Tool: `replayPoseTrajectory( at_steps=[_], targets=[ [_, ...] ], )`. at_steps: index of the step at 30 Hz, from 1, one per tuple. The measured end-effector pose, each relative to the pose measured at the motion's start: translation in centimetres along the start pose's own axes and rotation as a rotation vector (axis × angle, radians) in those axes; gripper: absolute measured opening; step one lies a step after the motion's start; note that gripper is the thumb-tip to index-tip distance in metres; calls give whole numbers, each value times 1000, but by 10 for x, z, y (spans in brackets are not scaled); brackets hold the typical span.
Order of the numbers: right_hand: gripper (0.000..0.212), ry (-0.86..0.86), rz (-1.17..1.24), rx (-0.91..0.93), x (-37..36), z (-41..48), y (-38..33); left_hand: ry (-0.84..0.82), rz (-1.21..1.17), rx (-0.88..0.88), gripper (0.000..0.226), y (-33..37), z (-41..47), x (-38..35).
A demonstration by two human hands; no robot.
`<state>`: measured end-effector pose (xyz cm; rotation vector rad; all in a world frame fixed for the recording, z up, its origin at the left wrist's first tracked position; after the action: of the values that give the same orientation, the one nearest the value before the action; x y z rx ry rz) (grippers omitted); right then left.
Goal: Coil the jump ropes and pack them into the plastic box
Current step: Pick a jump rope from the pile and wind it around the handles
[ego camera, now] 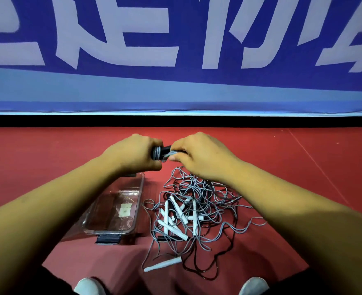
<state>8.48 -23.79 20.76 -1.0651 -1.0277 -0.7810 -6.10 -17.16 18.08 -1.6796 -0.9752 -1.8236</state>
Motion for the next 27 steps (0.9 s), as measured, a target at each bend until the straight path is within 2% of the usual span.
replayPoseTrajectory(
  at_steps=[2,6,9,13,16,18,20,21,24,27],
  targets=[
    [16,46,46,-16,4,2,7,-71,47,-46,21,11,-1,-3],
    [12,37,243,-55,4,7,25,-149,61,-94,44,34,-5,-6],
    [14,1,417,-80,7,9,36,-174,-3,-145,34,39,-8,-4],
    [8,-110,647,-204,-5,7,56,-144,-325,-188,19,37,-12,2],
    [23,-227,771,-321,-25,2,66,-61,-614,-179,12,38,-15,7],
    [28,-288,782,-342,-36,0,63,-14,-762,-138,30,36,-15,9],
    [24,-341,775,-327,-42,0,56,6,-898,-94,48,32,-13,11],
    [22,-351,773,-322,-44,1,53,28,-936,-73,46,28,-11,13],
    [26,-331,678,-306,-43,2,47,106,-931,22,17,14,-7,20],
    [27,-225,404,-219,-33,5,35,148,-762,94,16,-3,-5,26]
  ],
)
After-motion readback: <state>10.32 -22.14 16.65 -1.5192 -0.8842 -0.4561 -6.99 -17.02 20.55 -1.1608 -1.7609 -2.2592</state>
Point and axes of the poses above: each hand's wrist, its own z-axis towards the middle knuckle, its own x-axis out of the back of the hand, y = z × x, the point moved 4 cm from there along z, towards the middle knuckle, and after that the axes turned 3 degrees about -x, right-handed, at the moved point
